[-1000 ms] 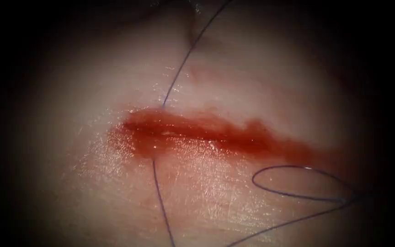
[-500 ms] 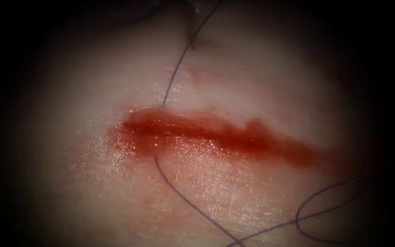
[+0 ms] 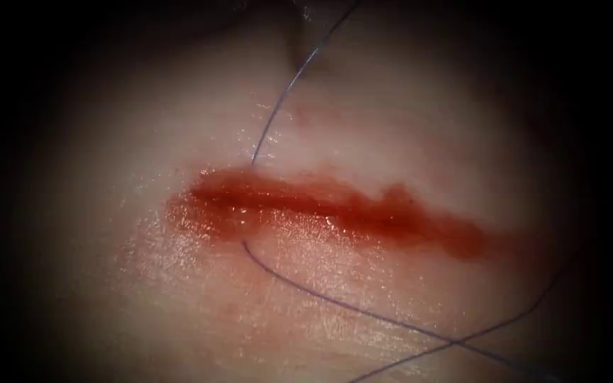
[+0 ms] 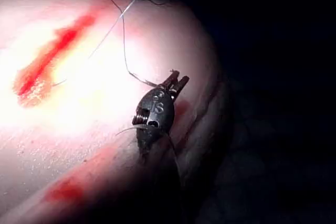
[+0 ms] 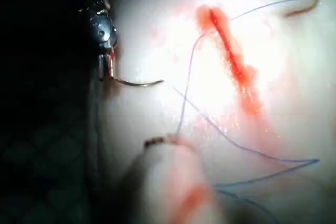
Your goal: Wound Closure
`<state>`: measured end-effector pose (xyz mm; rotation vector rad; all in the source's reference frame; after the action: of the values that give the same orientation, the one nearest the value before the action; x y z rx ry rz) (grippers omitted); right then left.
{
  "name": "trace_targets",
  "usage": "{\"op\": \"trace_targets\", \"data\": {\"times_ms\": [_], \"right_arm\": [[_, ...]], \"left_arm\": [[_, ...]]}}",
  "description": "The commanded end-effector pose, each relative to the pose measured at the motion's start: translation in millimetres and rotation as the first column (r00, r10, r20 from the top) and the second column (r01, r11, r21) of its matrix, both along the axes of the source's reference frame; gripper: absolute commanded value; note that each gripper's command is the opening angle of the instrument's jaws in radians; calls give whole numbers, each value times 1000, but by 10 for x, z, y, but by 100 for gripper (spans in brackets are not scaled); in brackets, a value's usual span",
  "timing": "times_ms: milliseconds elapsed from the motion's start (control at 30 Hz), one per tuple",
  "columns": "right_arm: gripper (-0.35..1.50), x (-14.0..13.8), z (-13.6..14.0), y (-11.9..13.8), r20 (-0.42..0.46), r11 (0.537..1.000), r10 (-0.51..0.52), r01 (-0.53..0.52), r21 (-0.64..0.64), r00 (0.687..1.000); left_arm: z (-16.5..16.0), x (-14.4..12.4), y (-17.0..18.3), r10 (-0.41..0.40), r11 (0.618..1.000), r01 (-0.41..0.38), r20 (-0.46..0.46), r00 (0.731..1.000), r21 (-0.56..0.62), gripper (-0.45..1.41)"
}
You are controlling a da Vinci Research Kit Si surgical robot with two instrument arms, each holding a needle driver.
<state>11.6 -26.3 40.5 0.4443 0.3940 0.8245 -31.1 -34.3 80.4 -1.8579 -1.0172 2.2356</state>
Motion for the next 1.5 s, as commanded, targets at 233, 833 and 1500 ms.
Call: {"op": "trace_targets", "data": {"times_ms": [233, 833, 1500], "right_arm": [[89, 29, 6, 28, -161, 976, -3, -32, -216, 987], [128, 165, -4, 104, -504, 939, -184, -1, -344, 844], [111, 149, 11, 83, -488, 916, -360, 201, -348, 795]], "left_arm": [[-18, 30, 13, -49, 999, 49, -22, 999, 13, -45], [-2, 29, 4, -58, 998, 58, -38, 998, -4, -45], [8, 31, -4, -37, 999, 36, -64, 997, -23, -45]]}}
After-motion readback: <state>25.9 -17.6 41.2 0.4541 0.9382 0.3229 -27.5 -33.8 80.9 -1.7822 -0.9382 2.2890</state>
